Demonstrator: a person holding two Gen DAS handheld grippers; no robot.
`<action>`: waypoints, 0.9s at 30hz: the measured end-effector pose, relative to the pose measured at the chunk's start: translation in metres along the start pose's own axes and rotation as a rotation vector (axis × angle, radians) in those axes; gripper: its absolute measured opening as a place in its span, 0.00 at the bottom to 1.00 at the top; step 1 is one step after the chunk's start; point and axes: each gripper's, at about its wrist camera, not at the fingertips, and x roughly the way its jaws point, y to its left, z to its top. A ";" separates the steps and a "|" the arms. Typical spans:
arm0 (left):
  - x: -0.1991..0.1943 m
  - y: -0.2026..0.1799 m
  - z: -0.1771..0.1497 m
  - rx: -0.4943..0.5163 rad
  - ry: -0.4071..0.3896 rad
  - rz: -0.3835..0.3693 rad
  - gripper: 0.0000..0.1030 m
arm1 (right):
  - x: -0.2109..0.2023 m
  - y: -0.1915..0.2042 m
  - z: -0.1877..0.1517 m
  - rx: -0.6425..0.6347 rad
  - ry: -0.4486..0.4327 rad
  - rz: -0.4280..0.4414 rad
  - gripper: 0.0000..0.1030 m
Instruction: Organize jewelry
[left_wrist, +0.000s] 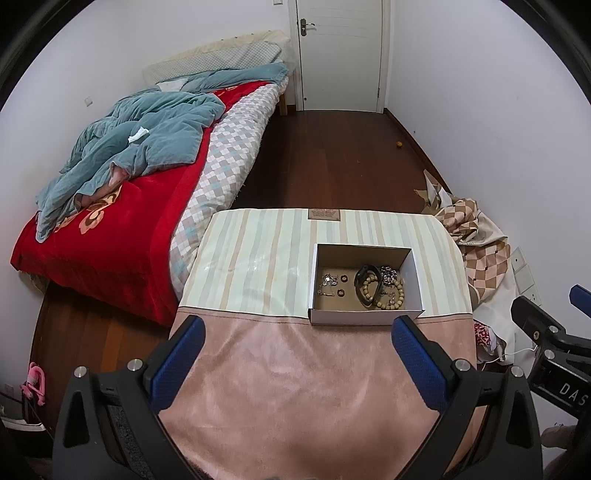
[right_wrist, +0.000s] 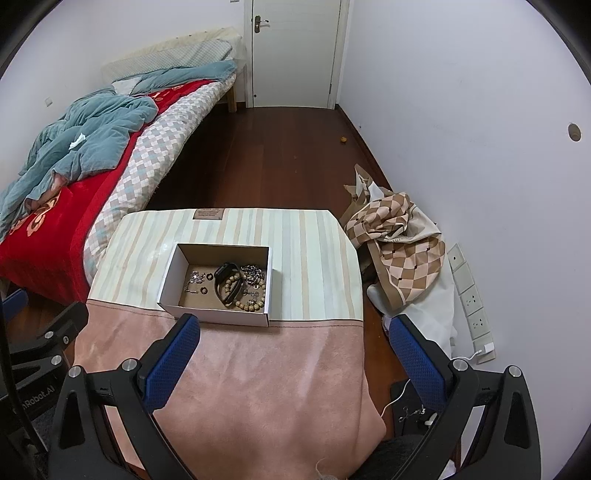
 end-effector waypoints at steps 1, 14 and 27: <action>0.000 0.000 0.000 -0.001 0.001 -0.003 1.00 | 0.000 0.000 0.000 0.000 0.000 0.000 1.00; -0.005 0.002 -0.005 -0.005 -0.007 0.002 1.00 | -0.006 -0.002 0.003 -0.001 -0.007 0.003 1.00; -0.007 0.001 -0.005 -0.004 -0.011 0.005 1.00 | -0.008 -0.006 0.003 -0.001 -0.012 0.001 1.00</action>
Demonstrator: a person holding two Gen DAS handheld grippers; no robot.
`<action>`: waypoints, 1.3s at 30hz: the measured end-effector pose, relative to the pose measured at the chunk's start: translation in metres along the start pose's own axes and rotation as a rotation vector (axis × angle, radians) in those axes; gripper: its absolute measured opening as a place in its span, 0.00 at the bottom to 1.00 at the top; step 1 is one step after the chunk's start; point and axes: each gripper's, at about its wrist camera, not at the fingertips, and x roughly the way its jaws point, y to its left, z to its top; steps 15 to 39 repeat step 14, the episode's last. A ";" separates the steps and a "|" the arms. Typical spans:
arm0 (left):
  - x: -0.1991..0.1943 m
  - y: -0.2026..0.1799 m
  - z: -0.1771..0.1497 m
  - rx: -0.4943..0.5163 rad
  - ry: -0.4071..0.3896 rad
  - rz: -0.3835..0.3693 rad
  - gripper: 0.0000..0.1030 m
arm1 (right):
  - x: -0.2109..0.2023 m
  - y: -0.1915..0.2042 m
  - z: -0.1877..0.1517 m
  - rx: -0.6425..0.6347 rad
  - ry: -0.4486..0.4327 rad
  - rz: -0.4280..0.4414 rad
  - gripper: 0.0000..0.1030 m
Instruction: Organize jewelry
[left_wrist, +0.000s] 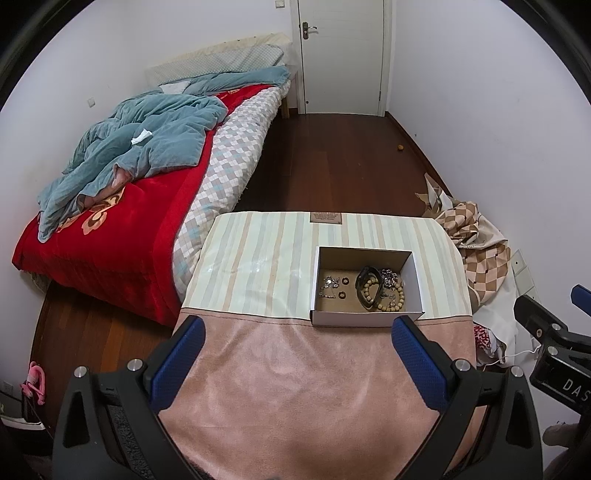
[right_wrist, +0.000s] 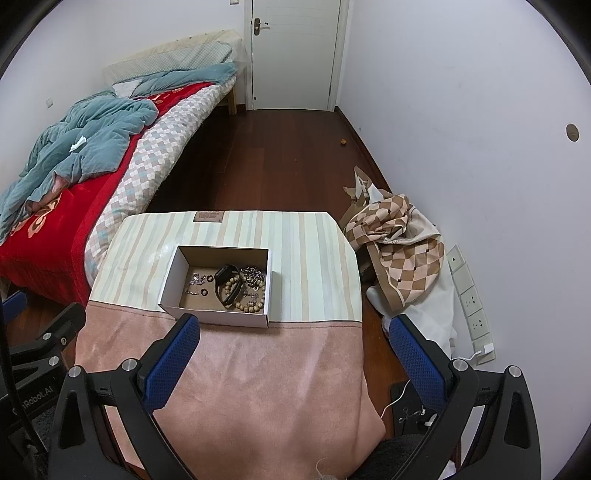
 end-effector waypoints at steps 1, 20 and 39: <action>0.000 0.000 0.001 -0.001 0.001 -0.001 1.00 | 0.000 0.000 0.000 0.000 -0.001 0.000 1.00; -0.005 0.000 0.002 -0.008 -0.014 -0.003 1.00 | -0.002 0.000 -0.002 0.001 -0.001 0.004 1.00; -0.005 0.000 0.002 -0.008 -0.014 -0.003 1.00 | -0.002 0.000 -0.002 0.001 -0.001 0.004 1.00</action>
